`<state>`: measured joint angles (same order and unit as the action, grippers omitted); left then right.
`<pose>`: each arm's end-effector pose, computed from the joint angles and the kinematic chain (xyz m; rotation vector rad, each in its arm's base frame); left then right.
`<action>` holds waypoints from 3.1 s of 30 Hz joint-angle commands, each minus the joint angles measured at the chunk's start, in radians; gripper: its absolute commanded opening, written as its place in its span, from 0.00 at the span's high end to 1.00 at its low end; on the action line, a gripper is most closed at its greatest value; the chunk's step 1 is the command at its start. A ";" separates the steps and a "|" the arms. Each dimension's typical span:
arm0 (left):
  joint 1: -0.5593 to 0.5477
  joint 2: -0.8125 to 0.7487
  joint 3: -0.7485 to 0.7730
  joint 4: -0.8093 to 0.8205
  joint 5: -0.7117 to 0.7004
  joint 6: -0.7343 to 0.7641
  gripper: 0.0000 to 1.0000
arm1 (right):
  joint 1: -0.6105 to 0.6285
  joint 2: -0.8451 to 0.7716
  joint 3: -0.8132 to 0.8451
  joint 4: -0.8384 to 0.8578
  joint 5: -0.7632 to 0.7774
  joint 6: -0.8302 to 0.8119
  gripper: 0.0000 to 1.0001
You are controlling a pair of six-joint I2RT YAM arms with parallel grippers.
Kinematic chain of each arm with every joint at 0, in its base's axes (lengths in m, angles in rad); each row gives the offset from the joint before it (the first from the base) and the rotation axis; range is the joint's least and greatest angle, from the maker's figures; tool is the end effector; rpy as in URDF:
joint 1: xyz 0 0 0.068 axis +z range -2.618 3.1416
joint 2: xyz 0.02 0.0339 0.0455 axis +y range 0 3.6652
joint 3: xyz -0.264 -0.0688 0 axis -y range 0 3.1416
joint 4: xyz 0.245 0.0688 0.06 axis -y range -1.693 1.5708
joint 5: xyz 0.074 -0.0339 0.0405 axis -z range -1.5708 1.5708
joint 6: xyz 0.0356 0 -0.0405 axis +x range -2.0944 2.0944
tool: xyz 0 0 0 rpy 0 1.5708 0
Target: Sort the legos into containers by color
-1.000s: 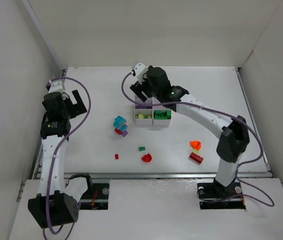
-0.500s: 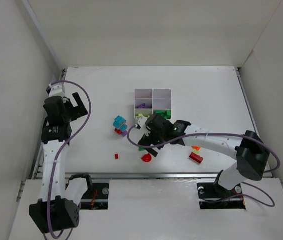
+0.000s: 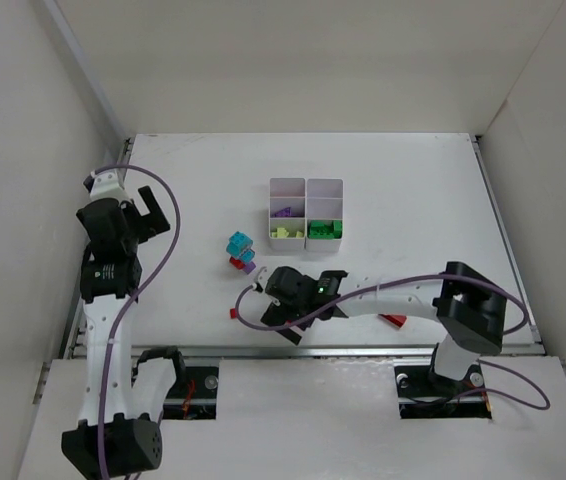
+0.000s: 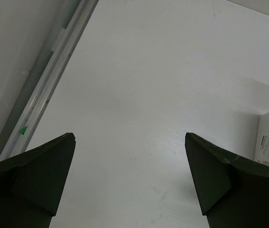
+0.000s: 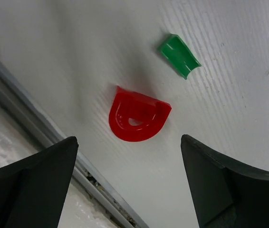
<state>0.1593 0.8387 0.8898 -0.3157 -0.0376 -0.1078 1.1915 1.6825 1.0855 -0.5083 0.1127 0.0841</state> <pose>0.1883 0.0316 0.3536 -0.2706 1.8157 0.0707 0.1277 0.3096 0.1900 -1.3840 2.3072 0.2578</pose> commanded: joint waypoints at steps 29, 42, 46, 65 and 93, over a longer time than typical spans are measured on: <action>0.006 -0.043 0.015 0.013 -0.012 0.000 0.00 | -0.006 -0.113 0.187 -0.044 0.160 -0.007 1.00; 0.006 -0.043 0.015 -0.005 -0.021 0.010 0.00 | -0.406 0.259 0.893 -0.193 0.151 -0.084 1.00; 0.006 -0.043 0.024 -0.005 -0.030 0.010 0.00 | -0.452 0.384 1.071 -0.256 0.191 -0.084 1.00; 0.006 0.025 0.005 0.035 -0.010 0.010 0.00 | -0.452 0.493 1.010 -0.118 0.255 0.037 1.00; -0.024 0.025 0.087 -0.065 0.298 0.313 0.04 | -0.471 0.240 0.802 0.017 0.062 0.089 0.16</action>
<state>0.1543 0.8703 0.8997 -0.3531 0.0933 0.0193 0.7227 2.0911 1.9228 -0.5976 0.2195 0.1627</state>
